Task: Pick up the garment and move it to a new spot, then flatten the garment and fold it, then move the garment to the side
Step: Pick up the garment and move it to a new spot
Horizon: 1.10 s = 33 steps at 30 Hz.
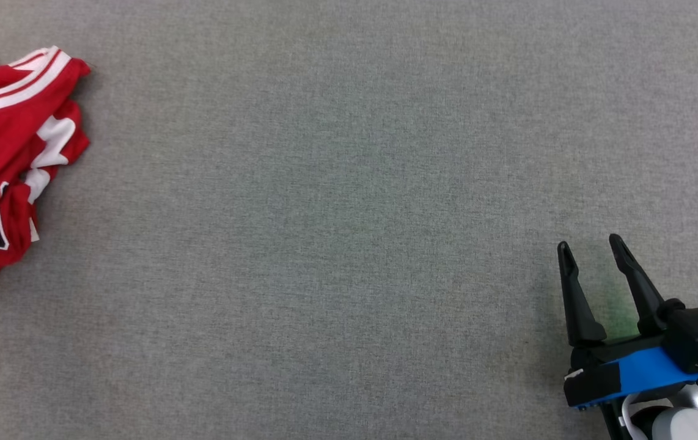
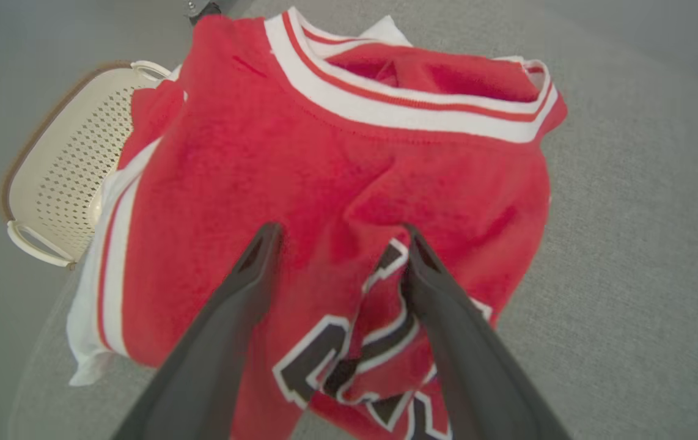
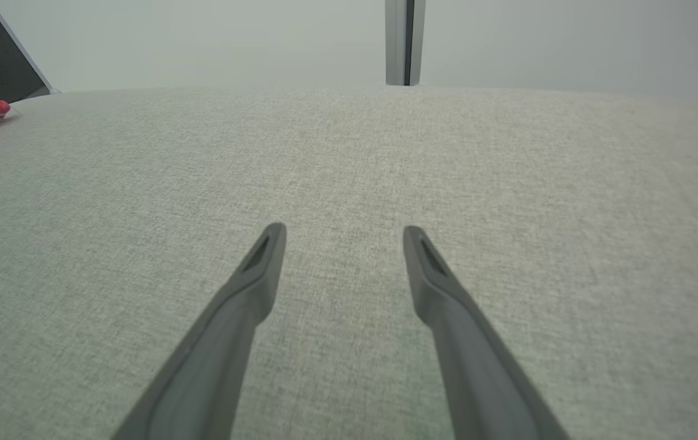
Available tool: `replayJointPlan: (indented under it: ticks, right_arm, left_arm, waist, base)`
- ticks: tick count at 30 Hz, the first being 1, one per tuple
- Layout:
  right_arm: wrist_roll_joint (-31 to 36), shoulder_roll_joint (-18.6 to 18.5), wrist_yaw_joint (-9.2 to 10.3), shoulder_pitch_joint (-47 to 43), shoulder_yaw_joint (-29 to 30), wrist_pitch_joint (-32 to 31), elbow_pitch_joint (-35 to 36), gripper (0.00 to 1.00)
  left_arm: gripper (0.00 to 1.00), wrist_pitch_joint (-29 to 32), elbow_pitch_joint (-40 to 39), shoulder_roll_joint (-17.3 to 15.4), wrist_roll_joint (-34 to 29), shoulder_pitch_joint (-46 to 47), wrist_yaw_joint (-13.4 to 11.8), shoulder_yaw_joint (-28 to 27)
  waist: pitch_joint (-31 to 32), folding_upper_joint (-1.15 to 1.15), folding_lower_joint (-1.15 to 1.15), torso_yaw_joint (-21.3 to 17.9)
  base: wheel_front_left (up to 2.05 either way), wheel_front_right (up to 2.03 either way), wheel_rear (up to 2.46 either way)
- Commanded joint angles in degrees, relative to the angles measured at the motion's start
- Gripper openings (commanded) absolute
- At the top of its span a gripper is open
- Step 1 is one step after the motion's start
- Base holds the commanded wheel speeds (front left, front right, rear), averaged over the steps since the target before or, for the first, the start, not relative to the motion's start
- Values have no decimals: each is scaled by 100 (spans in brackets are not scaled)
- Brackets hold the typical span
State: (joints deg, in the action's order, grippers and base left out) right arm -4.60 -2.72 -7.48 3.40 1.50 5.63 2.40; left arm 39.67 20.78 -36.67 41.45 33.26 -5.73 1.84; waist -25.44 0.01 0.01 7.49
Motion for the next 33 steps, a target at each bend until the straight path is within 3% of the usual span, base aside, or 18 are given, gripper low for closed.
replayJointPlan:
  ticks: [1, 7, 8, 9, 10, 17, 28, 33]
  right_arm:
    - [2, -31, -2, 84, 5, 15, 21, 100]
    - [-60, -31, -3, 136, -17, 51, -39, 100]
    - [-81, -30, -3, 146, -31, 50, -51, 100]
    - [-91, -30, -3, 162, -39, 46, -63, 100]
    - [-106, -30, -3, 171, -32, 51, -78, 100]
    - [-140, -30, -3, 121, 52, 79, -194, 100]
    - [-543, -31, -3, 20, -143, 367, -714, 100]
    - [-747, -31, -2, -60, -185, 533, -990, 100]
  left_arm:
    - [100, 50, 59, -35, 39, 93, -10, -31]
    - [100, 651, 381, 114, 241, 82, -132, 112]
    - [84, 663, 386, 118, 224, 42, -129, 145]
    - [38, 611, 398, 135, 210, 5, -133, 148]
    - [0, 578, 418, 164, 217, -40, -140, 146]
    - [0, 142, 317, 47, 92, -24, -10, 120]
    - [0, -649, -582, -203, -303, 742, 618, 366]
    - [0, -726, -1157, 51, -367, 1169, 816, 667]
  waist:
    - [-23, -1, -1, 2]
    - [-98, -1, -1, -22]
    - [-99, -1, -1, -30]
    - [-98, -1, -1, -39]
    - [-88, -1, -1, -45]
    - [181, -1, -1, 14]
    - [1208, -1, -1, 130]
    - [1633, -1, -1, -60]
  base:
    - [0, 0, 0]
    - [0, 0, 0]
    - [0, 0, 0]
    - [0, 0, 0]
    - [0, 0, 0]
    - [0, 0, 0]
    - [0, 0, 0]
    - [0, 0, 0]
